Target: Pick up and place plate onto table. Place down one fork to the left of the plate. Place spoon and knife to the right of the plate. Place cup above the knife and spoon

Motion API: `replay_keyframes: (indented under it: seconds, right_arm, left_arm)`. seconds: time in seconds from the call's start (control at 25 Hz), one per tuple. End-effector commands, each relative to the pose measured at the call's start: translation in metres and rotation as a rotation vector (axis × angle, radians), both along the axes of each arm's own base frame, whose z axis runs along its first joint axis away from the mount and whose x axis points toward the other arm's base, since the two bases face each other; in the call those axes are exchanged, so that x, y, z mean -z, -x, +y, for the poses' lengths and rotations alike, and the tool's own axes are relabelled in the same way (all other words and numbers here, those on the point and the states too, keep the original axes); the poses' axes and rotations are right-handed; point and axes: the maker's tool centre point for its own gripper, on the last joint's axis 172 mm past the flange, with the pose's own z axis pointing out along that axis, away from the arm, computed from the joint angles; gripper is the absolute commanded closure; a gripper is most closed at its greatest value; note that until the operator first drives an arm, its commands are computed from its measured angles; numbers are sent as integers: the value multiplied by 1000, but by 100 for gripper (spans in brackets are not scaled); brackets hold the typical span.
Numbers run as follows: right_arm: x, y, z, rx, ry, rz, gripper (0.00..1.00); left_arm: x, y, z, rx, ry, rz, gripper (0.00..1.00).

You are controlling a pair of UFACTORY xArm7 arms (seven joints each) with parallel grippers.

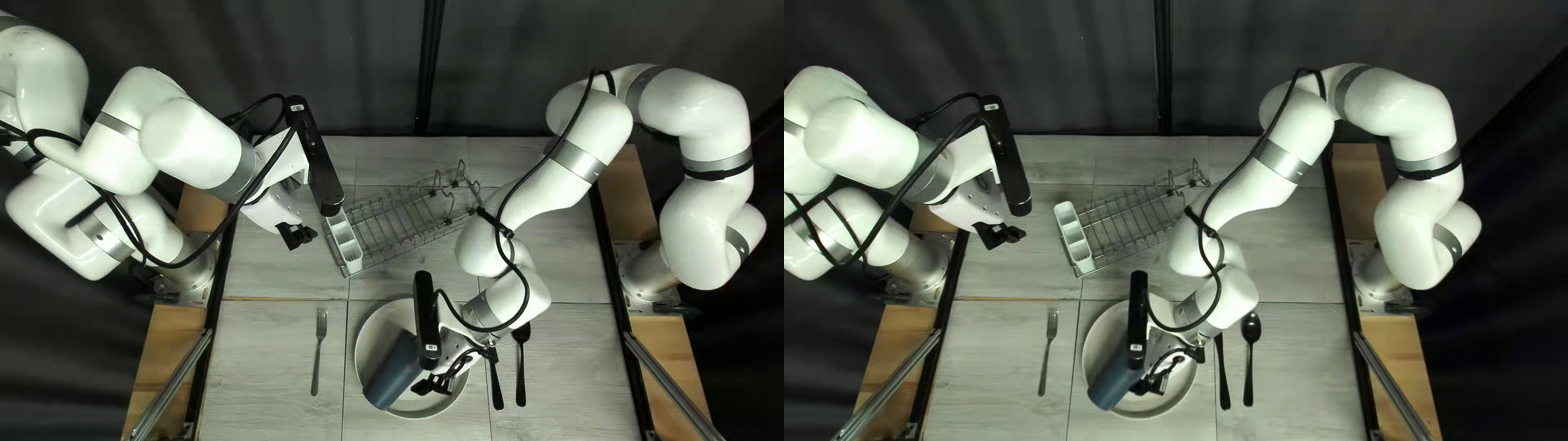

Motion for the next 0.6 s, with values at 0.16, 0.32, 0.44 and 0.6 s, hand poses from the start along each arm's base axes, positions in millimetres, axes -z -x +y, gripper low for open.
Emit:
replay_keyframes:
  seconds: [0.16, 0.32, 0.44, 0.6]
  right_arm:
    - [-11, -5, 18, -39, 7, -8, 0]
    - [-12, -7, 21, -47, 13, -6, 30]
    - [-11, -5, 20, -51, 19, -5, 100]
    - [-18, 0, 18, -54, 29, -6, 100]
  left_arm:
    - [0, 0, 0, 0, 0, 0, 0]
    - [0, 0, 0, 0, 0, 0, 0]
    - [0, 0, 0, 0, 0, 0, 0]
    - [0, 0, 0, 0, 0, 0, 0]
